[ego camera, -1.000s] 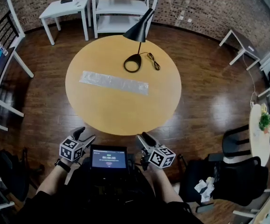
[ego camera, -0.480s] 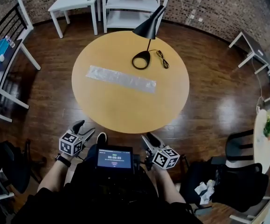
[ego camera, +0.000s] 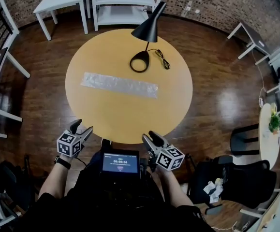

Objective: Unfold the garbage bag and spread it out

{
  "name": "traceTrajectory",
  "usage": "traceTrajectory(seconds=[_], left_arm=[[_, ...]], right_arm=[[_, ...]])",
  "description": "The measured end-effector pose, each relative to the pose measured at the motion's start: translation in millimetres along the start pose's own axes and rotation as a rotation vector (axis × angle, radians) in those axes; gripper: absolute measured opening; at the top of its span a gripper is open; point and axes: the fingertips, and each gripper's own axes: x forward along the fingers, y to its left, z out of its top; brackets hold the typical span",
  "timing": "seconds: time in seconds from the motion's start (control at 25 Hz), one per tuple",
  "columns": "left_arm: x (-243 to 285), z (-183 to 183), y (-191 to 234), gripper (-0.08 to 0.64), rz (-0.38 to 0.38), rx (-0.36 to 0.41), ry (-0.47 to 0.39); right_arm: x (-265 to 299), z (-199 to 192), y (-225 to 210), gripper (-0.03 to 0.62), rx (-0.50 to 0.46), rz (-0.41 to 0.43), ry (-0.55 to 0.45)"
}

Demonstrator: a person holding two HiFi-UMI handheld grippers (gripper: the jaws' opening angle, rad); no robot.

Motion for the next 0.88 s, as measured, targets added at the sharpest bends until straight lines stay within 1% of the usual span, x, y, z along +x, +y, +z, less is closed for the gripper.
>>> traceTrajectory(seconds=[0.28, 0.36, 0.52, 0.76, 0.88], left_arm=[[40, 50, 63, 0.295, -0.046, 0.046, -0.016], [48, 65, 78, 0.295, -0.057, 0.065, -0.024], [61, 91, 104, 0.295, -0.085, 0.078, -0.046], [78, 104, 132, 0.295, -0.128, 0.112, -0.031], [89, 108, 148, 0.295, -0.131, 0.128, -0.02]], right_arm=[[60, 36, -2, 0.19, -0.028, -0.052, -0.018], [77, 49, -1, 0.19, -0.044, -0.066, -0.029], [106, 82, -1, 0.19, -0.088, -0.095, -0.056], [129, 127, 0, 0.19, -0.166, -0.142, -0.085], [136, 138, 0, 0.19, -0.172, -0.153, -0.096]])
